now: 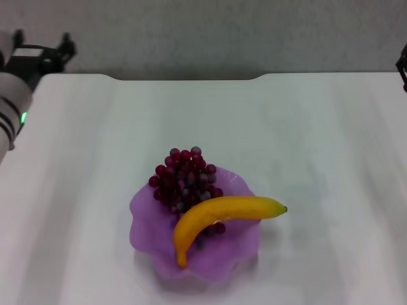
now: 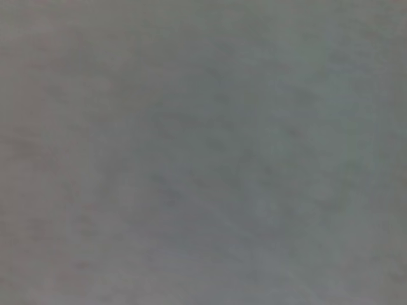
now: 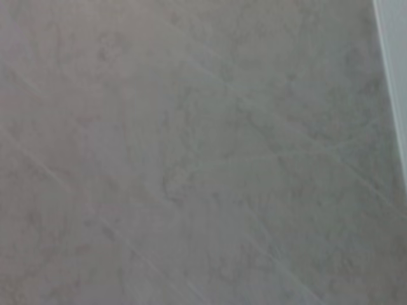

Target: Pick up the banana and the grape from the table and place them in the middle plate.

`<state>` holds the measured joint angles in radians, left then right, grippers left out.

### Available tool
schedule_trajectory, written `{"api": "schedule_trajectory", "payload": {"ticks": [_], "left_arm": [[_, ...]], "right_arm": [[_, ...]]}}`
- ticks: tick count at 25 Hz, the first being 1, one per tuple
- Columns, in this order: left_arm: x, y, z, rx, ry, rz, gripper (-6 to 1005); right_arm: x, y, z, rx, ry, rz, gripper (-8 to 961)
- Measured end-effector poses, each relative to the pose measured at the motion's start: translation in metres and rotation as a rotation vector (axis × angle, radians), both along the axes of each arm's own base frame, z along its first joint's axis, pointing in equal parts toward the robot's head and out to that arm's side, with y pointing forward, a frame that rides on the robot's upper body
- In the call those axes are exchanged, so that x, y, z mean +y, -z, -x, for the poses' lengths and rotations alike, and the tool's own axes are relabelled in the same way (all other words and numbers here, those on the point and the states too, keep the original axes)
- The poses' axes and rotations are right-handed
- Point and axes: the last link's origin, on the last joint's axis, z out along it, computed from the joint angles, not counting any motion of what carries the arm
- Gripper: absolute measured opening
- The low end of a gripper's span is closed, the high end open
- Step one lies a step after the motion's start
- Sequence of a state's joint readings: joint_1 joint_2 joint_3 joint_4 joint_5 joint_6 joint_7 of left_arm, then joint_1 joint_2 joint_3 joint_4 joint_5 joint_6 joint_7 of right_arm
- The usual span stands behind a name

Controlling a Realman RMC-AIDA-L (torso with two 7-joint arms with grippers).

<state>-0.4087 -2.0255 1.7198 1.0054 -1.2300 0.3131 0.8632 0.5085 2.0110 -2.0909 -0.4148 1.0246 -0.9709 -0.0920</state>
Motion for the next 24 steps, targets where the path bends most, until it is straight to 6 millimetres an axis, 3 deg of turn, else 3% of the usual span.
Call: {"api": "schedule_trajectory", "payload": {"ticks": [6,13,24], "left_arm": [[-0.005,-0.004,0.021,-0.079,0.018,-0.124,879],[-0.002,0.001,0.027,-0.150,0.054,0.005,879],[-0.006,0.007,0.030,-0.077,0.070,0.041,879]], "right_arm": [[0.001,0.001,0.002,-0.007,-0.006,0.007,766],[0.000,0.001,0.000,-0.006,-0.001,0.005,767],[0.000,0.001,0.000,-0.006,0.001,0.005,767]]}}
